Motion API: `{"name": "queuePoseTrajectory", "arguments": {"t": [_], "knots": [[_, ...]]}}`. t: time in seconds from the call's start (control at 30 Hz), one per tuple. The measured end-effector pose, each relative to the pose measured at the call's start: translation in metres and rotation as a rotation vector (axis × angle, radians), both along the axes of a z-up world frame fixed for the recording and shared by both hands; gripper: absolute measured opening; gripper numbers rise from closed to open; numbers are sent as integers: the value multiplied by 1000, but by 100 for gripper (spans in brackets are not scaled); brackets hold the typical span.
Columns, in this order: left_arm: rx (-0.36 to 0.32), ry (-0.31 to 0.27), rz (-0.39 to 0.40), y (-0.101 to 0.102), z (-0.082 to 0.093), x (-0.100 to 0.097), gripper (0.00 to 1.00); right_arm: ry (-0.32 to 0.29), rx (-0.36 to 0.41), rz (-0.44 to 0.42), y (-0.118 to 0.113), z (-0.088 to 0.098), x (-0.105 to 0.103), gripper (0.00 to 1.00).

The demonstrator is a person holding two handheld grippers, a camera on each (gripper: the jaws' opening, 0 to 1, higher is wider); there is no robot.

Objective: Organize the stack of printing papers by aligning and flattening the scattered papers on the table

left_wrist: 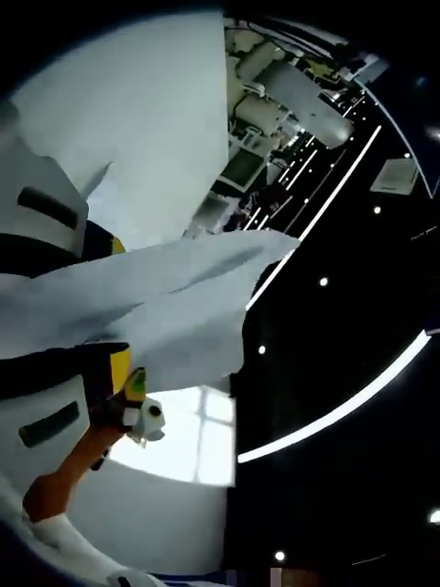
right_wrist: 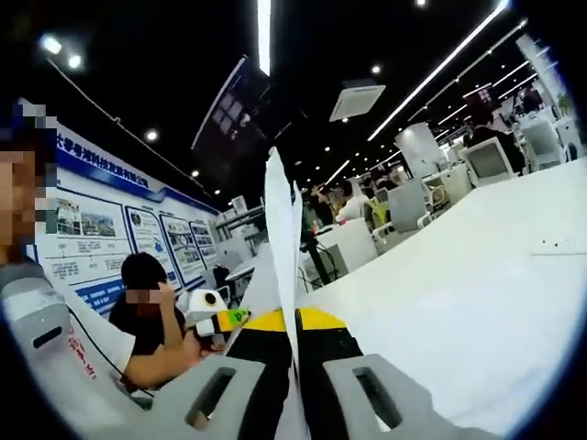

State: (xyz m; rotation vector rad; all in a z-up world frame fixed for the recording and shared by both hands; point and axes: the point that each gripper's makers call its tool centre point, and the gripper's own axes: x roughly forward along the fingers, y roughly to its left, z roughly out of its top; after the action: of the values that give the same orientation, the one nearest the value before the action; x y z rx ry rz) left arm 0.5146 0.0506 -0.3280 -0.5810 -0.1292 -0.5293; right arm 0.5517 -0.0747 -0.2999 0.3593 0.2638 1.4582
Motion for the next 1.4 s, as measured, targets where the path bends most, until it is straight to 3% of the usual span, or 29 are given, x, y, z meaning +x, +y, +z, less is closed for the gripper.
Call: {"name": "queuePoseTrajectory", "arguments": {"t": [0.1, 0.23, 0.47, 0.73, 0.83, 0.97, 1.03, 1.07, 1.1, 1.17, 1.27, 1.4], "knots": [[-7, 5, -20, -9, 4, 1, 26, 5, 9, -32, -3, 2, 4, 0], [-44, 1, -50, -16, 11, 0, 7, 14, 29, -62, -8, 1, 7, 0], [-74, -33, -55, -16, 19, -2, 6, 24, 9, -117, -12, -11, 11, 16], [-74, -52, -72, -18, 20, -4, 6, -24, -55, -152, -14, -21, 14, 23], [-66, -59, -84, -23, 23, -4, 11, -30, -66, -144, -9, -22, 9, 25], [-2, -62, -98, -36, 22, -3, 21, -38, -69, -119, -1, -21, -4, 26], [61, -75, -98, -44, 23, -2, 19, -42, -66, -106, 1, -19, -10, 26], [103, -87, -96, -47, 23, -2, 13, -47, -65, -101, 1, -18, -12, 26], [139, -121, -106, -53, 28, -5, 6, -54, -69, -88, 1, -17, -15, 26], [151, -166, -165, -66, 40, -13, 6, -84, -65, -71, -2, -14, -20, 26], [215, -285, -231, -81, 60, -27, 6, -142, -30, -55, -10, -2, -23, 26], [232, -334, -289, -91, 80, -35, 6, -181, 69, -46, -28, 24, -24, 26]]}}
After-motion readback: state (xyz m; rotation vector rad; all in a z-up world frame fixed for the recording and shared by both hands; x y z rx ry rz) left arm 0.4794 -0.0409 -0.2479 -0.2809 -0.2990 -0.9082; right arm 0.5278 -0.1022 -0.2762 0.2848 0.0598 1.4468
